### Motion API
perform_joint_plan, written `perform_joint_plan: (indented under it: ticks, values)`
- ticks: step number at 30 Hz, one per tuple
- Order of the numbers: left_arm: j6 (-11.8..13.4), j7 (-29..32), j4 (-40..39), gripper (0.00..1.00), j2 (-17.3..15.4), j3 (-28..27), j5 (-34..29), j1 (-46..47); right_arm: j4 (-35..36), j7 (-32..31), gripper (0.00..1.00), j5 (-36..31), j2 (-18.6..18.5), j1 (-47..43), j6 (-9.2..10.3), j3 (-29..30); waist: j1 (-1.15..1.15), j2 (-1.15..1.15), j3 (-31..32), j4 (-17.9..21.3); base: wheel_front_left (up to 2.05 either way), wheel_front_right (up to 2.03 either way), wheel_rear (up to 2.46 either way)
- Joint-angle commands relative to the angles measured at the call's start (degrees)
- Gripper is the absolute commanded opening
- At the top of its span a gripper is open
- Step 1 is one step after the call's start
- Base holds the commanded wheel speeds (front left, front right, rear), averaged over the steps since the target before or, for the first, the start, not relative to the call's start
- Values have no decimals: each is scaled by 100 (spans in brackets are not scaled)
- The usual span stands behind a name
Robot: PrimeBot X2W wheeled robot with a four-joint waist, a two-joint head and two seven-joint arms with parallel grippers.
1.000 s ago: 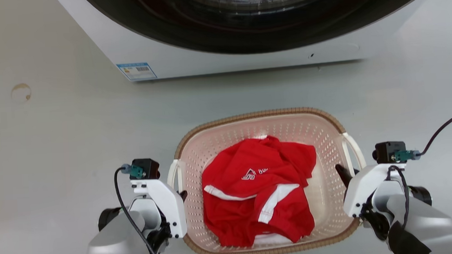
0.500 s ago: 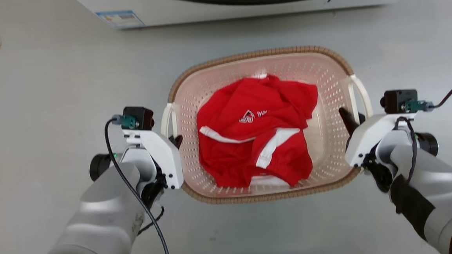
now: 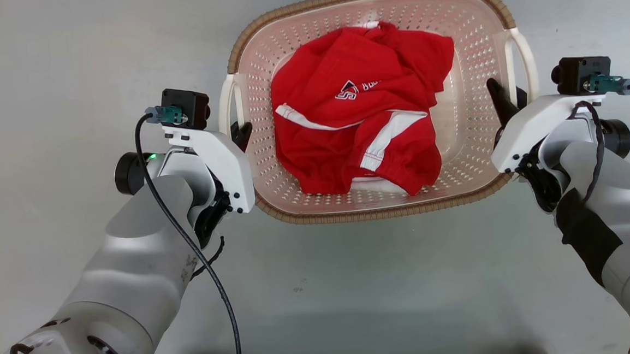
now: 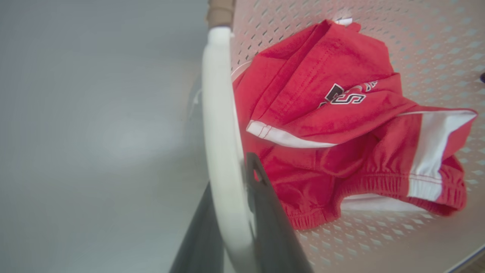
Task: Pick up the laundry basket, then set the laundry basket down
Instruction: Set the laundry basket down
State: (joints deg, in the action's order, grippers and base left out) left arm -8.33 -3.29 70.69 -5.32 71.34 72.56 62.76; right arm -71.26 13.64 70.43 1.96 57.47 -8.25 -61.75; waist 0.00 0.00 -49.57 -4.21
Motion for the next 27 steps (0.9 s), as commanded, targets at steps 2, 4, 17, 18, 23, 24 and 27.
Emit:
perform_joint_plan:
  ticks: [2,4,17,18,23,24,27]
  values:
    - [87,-158,283,0,-616,-31,-116,20,-268,135,0,-193,-551,-137,76,249,0,0,-121,-44,0,0,0]
    - [86,-250,267,0,-598,-19,-144,29,-268,135,0,-420,-544,-142,76,458,0,0,-154,-56,0,0,0]
    - [85,-628,147,0,-547,32,-196,64,-269,135,0,-1712,-494,-383,76,1707,0,0,-240,-126,0,0,0]
    - [85,-645,138,0,-538,35,-194,67,-269,136,0,-1786,-492,-402,76,1784,0,0,-247,-132,0,0,0]
    - [85,-746,21,29,-492,46,-170,84,-201,136,80,-2010,-486,-481,76,2020,0,0,-290,-180,0,0,0]
    - [85,-786,-31,100,-492,37,-145,79,-144,136,100,-2037,-486,-500,76,2037,0,0,-298,-184,0,0,0]
    - [85,-845,-205,100,-509,48,-112,45,35,136,100,-2116,-485,-566,76,2047,0,0,-321,-190,0,0,0]
